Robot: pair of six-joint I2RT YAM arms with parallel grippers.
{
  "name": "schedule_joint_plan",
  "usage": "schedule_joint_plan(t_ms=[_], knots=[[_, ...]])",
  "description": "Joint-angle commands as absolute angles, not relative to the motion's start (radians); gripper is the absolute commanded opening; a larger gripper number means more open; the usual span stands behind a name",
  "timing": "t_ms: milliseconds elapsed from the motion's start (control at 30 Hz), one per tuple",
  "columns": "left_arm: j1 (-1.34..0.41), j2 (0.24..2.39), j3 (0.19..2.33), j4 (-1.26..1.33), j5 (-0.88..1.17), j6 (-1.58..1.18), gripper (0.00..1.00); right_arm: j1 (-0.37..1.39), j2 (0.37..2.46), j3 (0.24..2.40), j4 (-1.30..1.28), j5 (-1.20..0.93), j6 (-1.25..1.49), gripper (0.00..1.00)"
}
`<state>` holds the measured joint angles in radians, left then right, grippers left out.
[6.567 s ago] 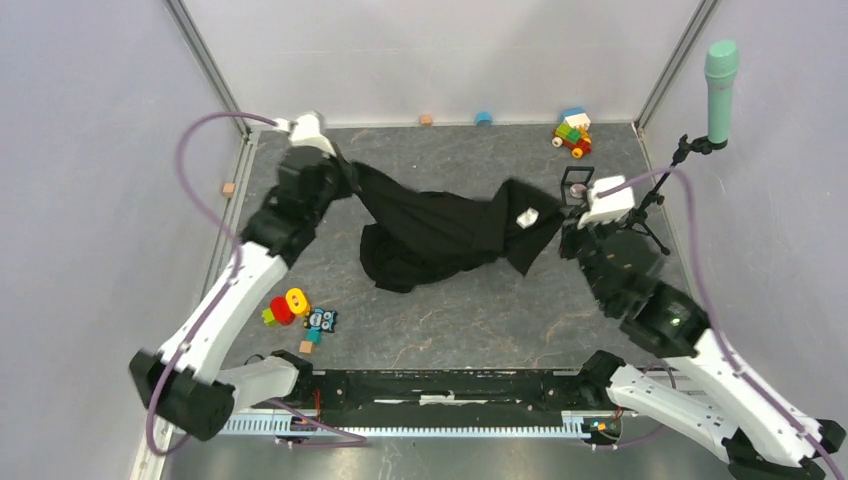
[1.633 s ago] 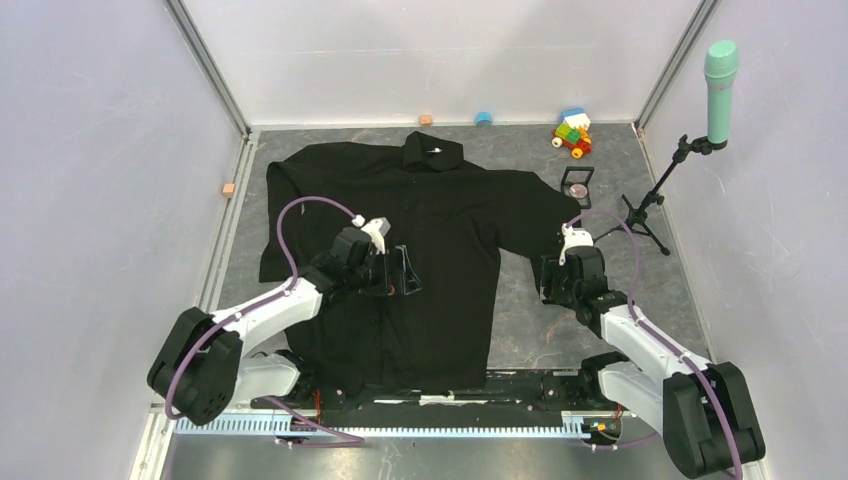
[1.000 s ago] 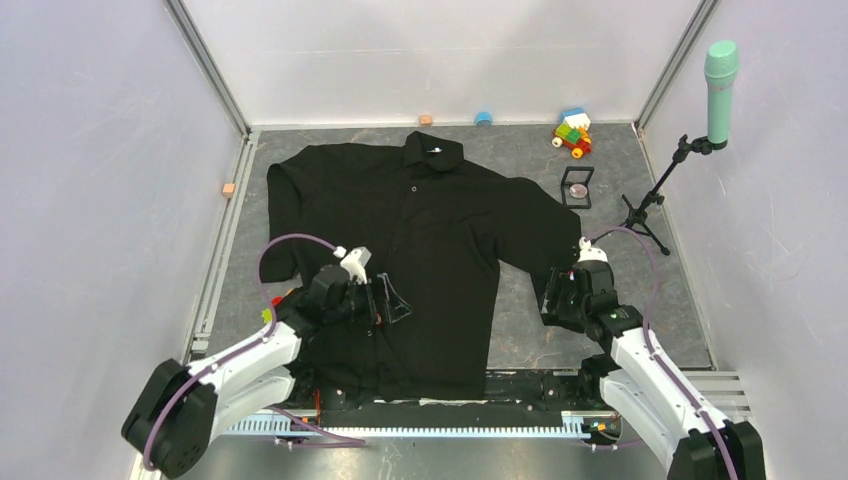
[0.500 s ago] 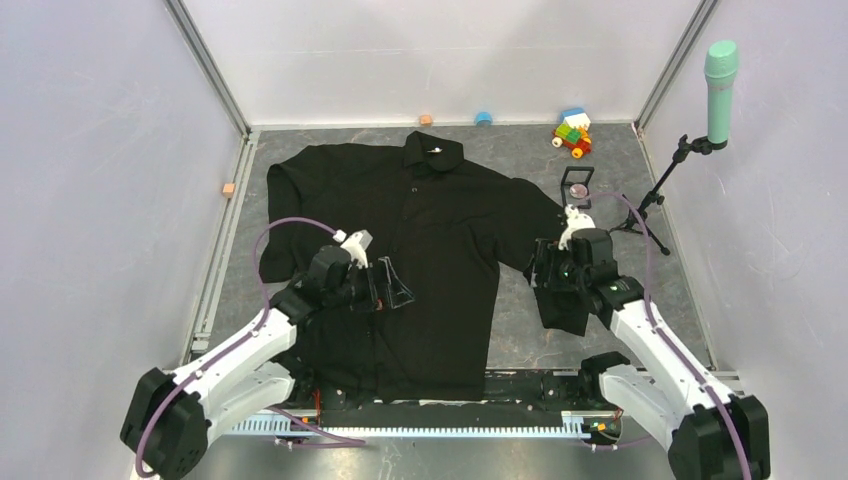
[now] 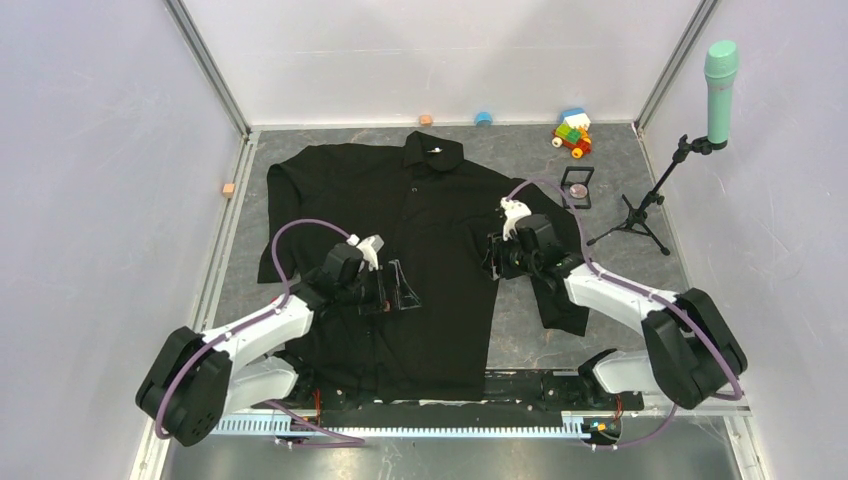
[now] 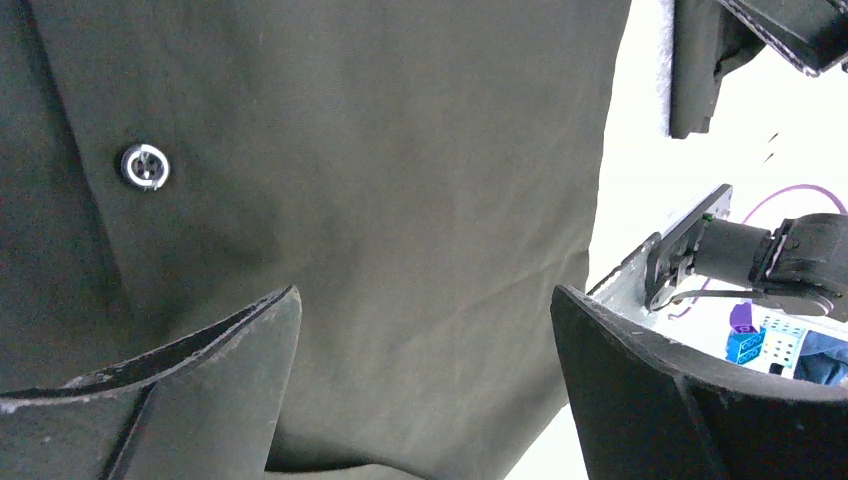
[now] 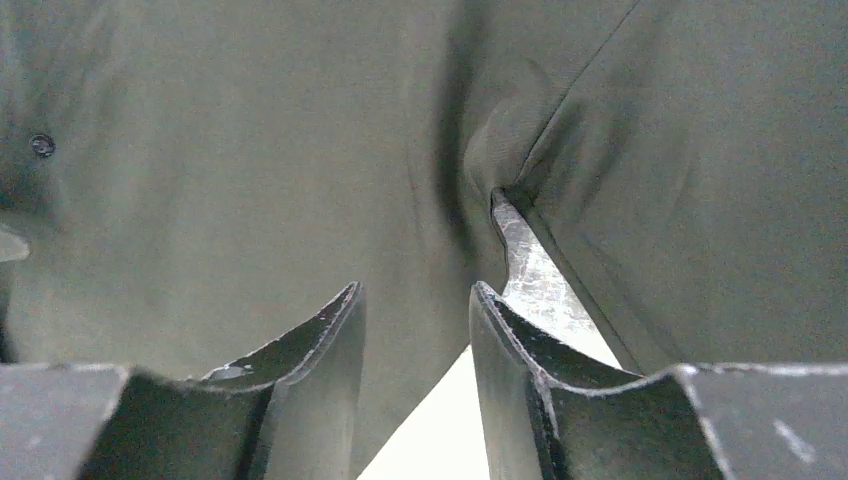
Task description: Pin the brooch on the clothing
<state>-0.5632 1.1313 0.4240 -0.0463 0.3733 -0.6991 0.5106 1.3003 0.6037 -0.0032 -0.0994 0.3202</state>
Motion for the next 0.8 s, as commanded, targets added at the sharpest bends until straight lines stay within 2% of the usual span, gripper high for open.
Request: schedule_joint_plan(t_ms=[0, 400, 667, 767], knots=[[-0.566, 1.060, 0.378, -0.061, 0.366, -0.713, 1.00, 0.522, 1.354, 0.589, 0.122, -0.060, 0.342, 0.47], [-0.566, 1.013, 0.356, -0.161, 0.324, -0.664, 1.00, 0.528, 1.360, 0.480, 0.151, 0.021, 0.360, 0.45], [-0.566, 0.977, 0.339, -0.180, 0.317, -0.670, 1.00, 0.527, 1.377, 0.444, 0.203, -0.039, 0.389, 0.20], [-0.566, 0.953, 0.336, -0.199, 0.303, -0.671, 1.00, 0.528, 1.361, 0.411, 0.207, -0.052, 0.414, 0.05]])
